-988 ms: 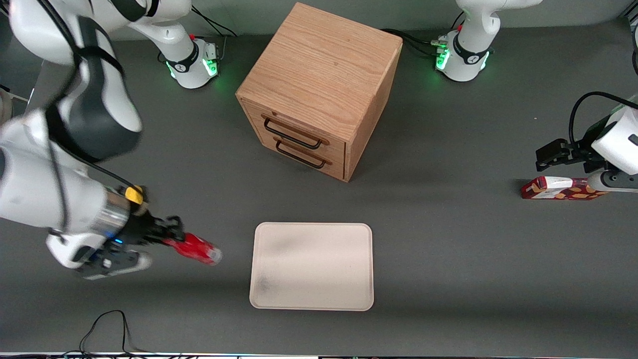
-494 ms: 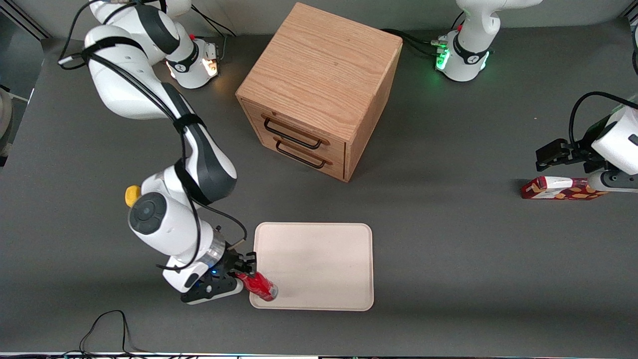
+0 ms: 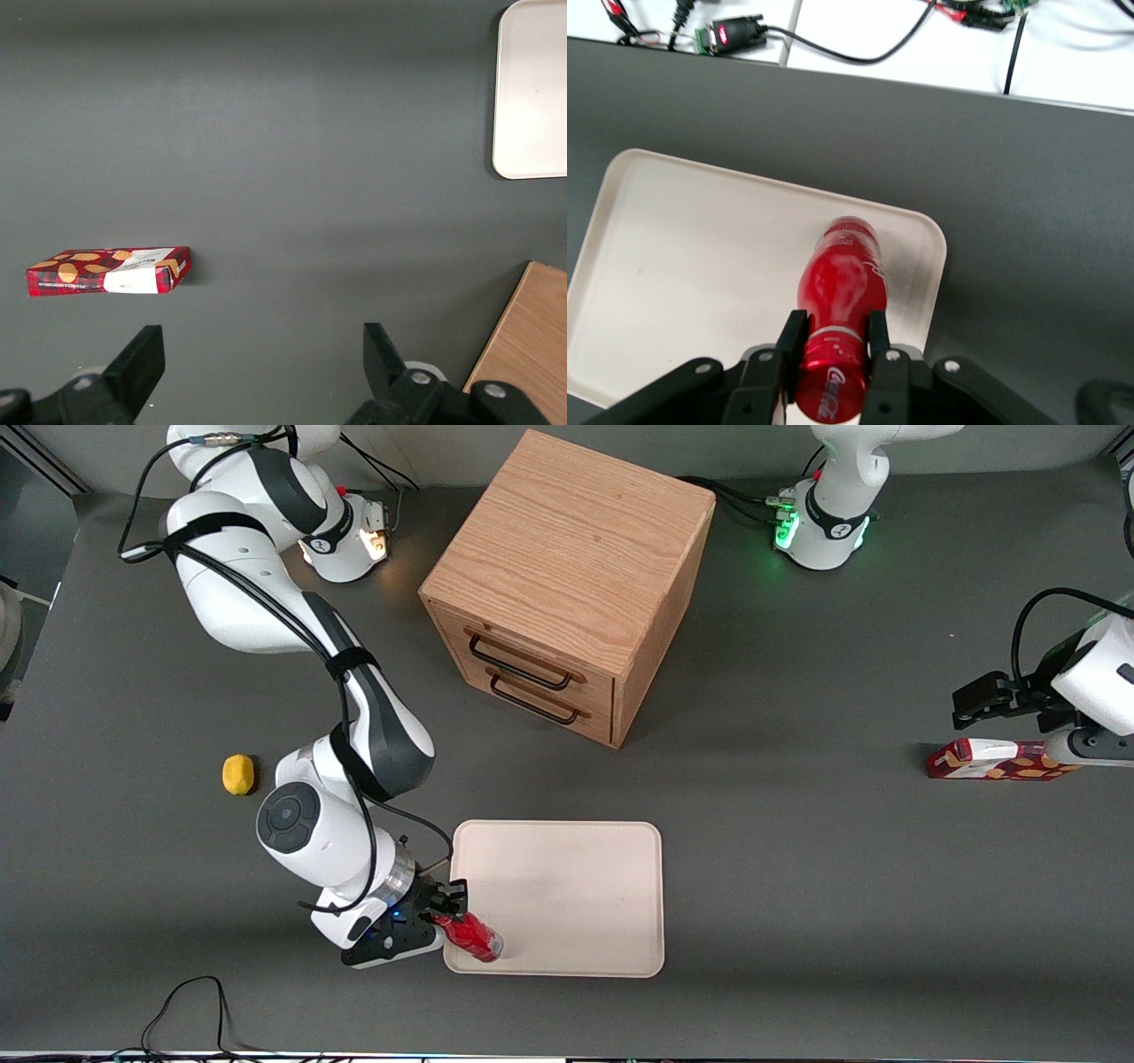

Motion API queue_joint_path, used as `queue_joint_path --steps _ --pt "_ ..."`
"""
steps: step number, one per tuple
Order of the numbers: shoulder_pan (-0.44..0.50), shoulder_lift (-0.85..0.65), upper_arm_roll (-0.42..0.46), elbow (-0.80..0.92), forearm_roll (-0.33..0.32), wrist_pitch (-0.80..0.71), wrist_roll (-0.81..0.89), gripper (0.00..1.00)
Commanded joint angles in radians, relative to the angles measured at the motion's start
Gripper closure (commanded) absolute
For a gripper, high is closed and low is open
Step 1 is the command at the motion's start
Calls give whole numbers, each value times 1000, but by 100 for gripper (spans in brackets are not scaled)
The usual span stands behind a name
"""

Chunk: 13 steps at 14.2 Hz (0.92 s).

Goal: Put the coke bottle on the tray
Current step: 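Lower the bottle onto the tray and open the right gripper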

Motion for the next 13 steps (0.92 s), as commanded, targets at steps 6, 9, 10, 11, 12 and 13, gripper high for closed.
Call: queue_joint_path --steps 6,9,10,11,12,13 --pt "-9 6 1 -27 -12 65 28 0" --pt "-9 7 1 -27 -8 106 30 0" --pt "-11 4 1 -27 -9 105 31 0" --pt "-9 -2 1 -27 -11 105 33 0" --pt "-9 -10 1 -26 -12 105 45 0" --pt "-9 -16 -1 -27 -12 98 54 0"
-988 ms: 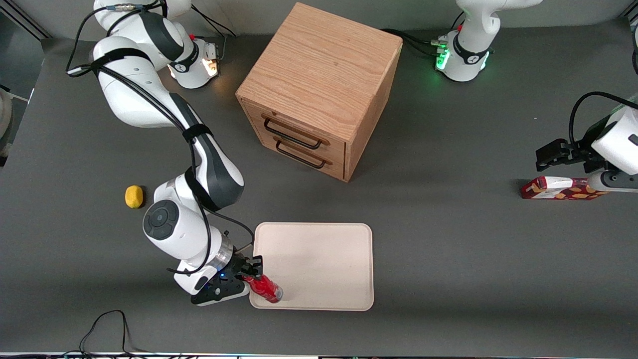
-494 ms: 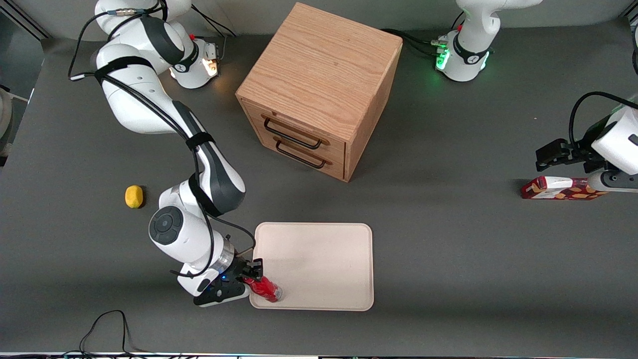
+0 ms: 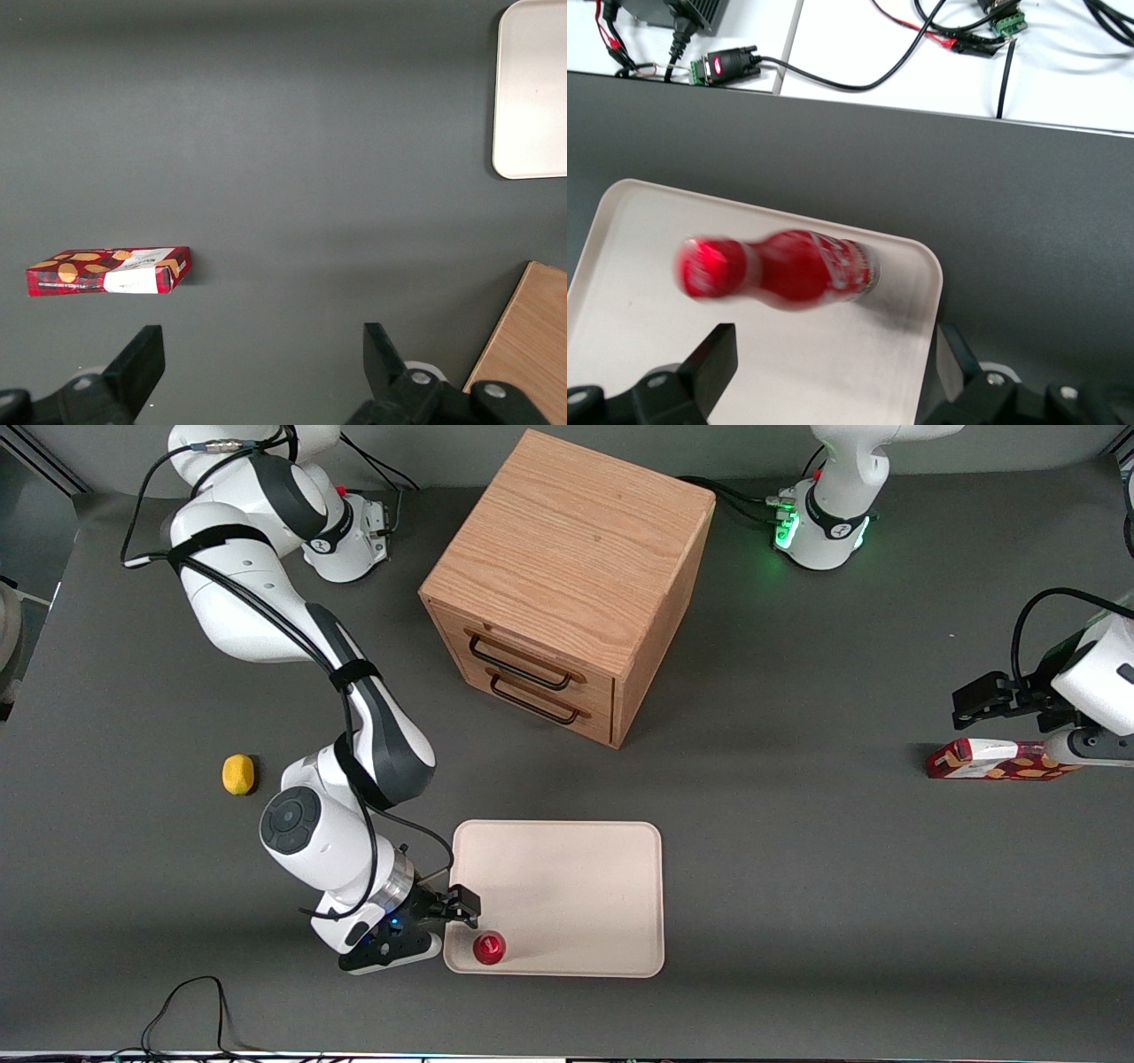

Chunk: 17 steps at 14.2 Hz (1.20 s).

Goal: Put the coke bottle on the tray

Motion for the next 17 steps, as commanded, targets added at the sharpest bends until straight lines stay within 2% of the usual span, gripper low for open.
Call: queue_joint_path --steps 1,4,6,8,10,12,14,17 --pt "-4 -41 1 -17 -12 -15 49 0" --pt "-29 -166 -13 -88 -5 -191 75 0" --pt "-67 -341 -48 -264 -1 -290 75 0" --pt "-70 -542 -129 -496 17 -296 67 0" --pt "-67 -743 -227 -706 126 -302 61 0" --pt "-66 -928 -290 -884 145 -310 41 0" --pt "-67 -1027 -339 -926 137 -435 21 0" --pt "-67 -1076 -420 -888 107 -569 -133 0"
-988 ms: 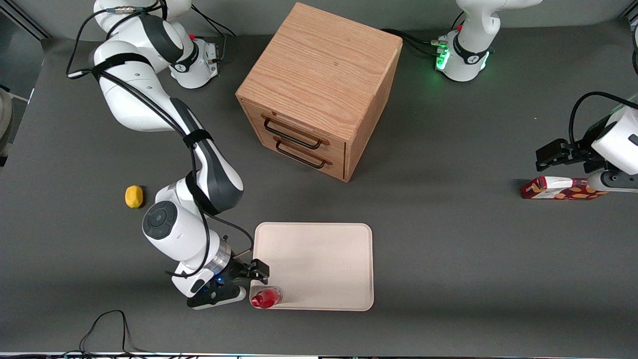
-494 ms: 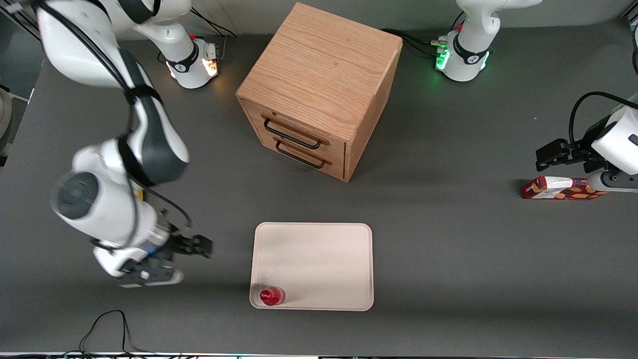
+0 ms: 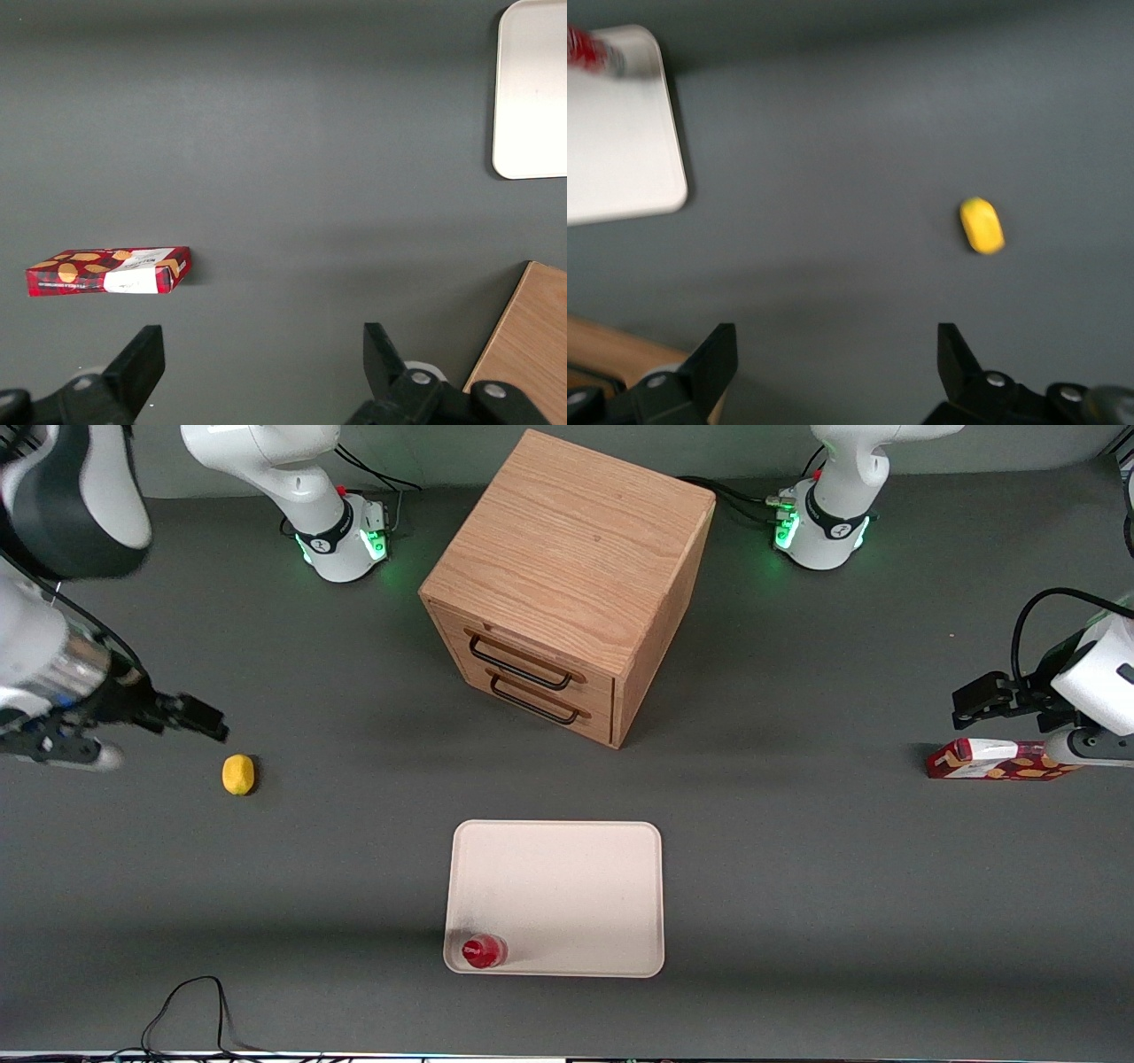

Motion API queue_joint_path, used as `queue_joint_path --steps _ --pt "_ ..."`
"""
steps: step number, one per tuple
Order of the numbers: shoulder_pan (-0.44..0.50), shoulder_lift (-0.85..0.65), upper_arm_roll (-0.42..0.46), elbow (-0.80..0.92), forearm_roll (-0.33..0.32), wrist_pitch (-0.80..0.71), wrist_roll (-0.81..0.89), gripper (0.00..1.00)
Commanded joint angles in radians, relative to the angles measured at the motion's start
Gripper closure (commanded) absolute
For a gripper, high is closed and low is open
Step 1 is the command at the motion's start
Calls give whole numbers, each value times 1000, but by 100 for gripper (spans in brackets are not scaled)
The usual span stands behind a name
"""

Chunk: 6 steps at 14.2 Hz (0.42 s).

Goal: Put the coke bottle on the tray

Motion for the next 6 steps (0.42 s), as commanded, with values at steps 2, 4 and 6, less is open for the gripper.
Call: queue_joint_path --steps 2,4,6 --pt "13 -34 -55 9 -22 -84 -81 0" --pt "13 -22 -55 27 -23 -88 -79 0" --pt "11 -8 -55 47 -25 -94 -79 0"
